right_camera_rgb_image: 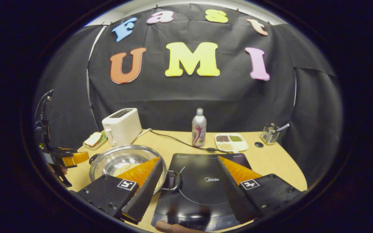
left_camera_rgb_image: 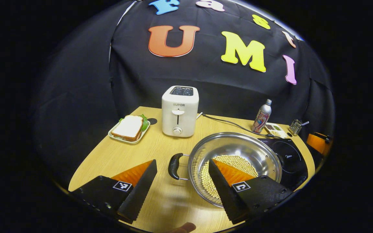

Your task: First push the handle of the pot to place it horizontally, then grasp the pot with both hands and set it on the induction cooktop.

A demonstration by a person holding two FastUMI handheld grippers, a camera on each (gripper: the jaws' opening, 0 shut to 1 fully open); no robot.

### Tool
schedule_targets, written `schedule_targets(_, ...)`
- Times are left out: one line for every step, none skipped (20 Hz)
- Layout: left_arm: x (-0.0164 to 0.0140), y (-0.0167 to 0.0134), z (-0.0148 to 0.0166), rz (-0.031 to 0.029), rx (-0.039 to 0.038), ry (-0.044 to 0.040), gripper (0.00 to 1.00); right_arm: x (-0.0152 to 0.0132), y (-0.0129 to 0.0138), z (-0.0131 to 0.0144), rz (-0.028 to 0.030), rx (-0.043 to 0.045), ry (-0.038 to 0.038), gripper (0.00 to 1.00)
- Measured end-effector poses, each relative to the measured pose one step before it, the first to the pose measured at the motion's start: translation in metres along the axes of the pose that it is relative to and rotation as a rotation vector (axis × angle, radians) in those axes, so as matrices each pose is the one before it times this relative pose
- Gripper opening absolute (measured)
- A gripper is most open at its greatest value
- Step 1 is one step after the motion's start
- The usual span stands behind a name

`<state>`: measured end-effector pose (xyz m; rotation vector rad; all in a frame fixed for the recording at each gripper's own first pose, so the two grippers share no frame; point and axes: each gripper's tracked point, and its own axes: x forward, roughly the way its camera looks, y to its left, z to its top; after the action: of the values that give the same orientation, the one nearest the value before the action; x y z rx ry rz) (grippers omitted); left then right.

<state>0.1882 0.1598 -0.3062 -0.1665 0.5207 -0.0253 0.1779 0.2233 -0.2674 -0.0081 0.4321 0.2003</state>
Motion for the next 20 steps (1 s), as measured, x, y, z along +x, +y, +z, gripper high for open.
schedule_targets(0.00510,0.00085,-0.00145,0.00460,0.00717,0.00829,0.96,0.01109,0.00269,-0.00946,0.00576,0.00751,0.03749,0.97)
schedule_targets(0.00441,-0.00027,-0.00270,0.00177,0.00756,0.00948,0.96,0.01132,0.00243,-0.00719,0.00498,0.01147,0.03442,1.00)
schedule_targets(0.00429,-0.00095,-0.00166,-0.00033,0.00575,0.00794,0.96,0.00975,0.00356,-0.00838,0.00620,0.01105,0.03226,0.99)
schedule_targets(0.00373,-0.00149,-0.00101,-0.00264,0.00664,0.00669,0.96,0.00945,0.00243,-0.00644,0.00366,0.00082,0.02971,0.98)
schedule_targets(0.00386,-0.00149,-0.00093,-0.00245,0.00856,0.00521,0.96,0.01057,0.00175,-0.00646,0.00106,-0.00577,0.02701,1.00)
schedule_targets(0.00382,-0.00066,-0.00180,0.00123,0.00884,0.00701,0.96,0.00829,0.00090,-0.00456,-0.00109,-0.00798,0.02613,0.98)
schedule_targets(0.00341,-0.00050,-0.00130,0.00328,0.01052,0.00871,0.96,0.00613,0.00234,-0.00436,-0.00334,-0.00234,0.02025,0.98)
schedule_targets(0.00355,-0.00051,-0.00219,0.00314,0.00922,0.01190,0.96,0.00579,0.00162,-0.00218,-0.00029,-0.00059,0.01395,0.98)
schedule_targets(0.00453,-0.00100,-0.00150,0.00163,0.00753,0.01130,0.96,0.00529,0.00269,-0.00304,0.00574,0.00242,0.01310,1.00)
schedule_targets(0.00244,-0.00084,-0.00234,0.00421,0.00338,0.01731,0.96,0.00485,0.00207,-0.00474,0.00447,0.00408,0.02173,0.97)
schedule_targets(0.00367,-0.00166,-0.00142,-0.00278,0.00328,0.01336,0.96,0.00277,0.00230,-0.00588,0.00171,0.00773,0.02030,1.00)
schedule_targets(0.00234,-0.00200,-0.00099,-0.00015,0.00353,0.01330,0.96,0.00295,0.00287,-0.00319,0.00983,0.00894,0.01326,0.98)
schedule_targets(0.00302,0.00274,-0.00020,0.01134,0.01605,0.00390,0.96,0.00296,0.00340,-0.00341,0.01352,0.00785,0.01315,0.98)
schedule_targets(0.00193,0.00294,-0.00145,0.01494,0.01782,0.01065,0.96,0.00054,0.00080,-0.00055,-0.00167,0.00155,0.00590,1.00)
schedule_targets(0.00312,0.00120,-0.00136,0.00761,0.01419,0.00617,0.93,0.00256,0.00098,0.00091,0.00469,0.00346,0.00316,0.98)
schedule_targets(0.00161,0.00077,-0.00210,0.01260,0.00915,0.01061,0.88,-0.00093,0.00159,-0.00052,-0.00464,-0.01484,0.01250,0.91)
schedule_targets(0.00036,0.00199,-0.00172,0.00985,0.00676,0.01130,0.87,0.00144,0.00416,-0.00319,0.00845,-0.02352,0.01799,0.82)
schedule_targets(0.00109,0.00334,-0.00081,0.01753,0.00415,0.00335,0.83,0.00125,0.00174,0.00214,0.00149,-0.02761,-0.00094,0.80)
schedule_targets(0.00336,0.00127,-0.00172,0.00532,-0.00269,0.00963,0.81,0.00046,0.00024,-0.00217,-0.01190,-0.02690,0.01286,0.80)
schedule_targets(0.00070,0.00081,-0.00272,0.00544,0.00060,0.01216,0.71,0.00252,-0.00047,0.00113,-0.01602,-0.01202,0.00140,0.87)
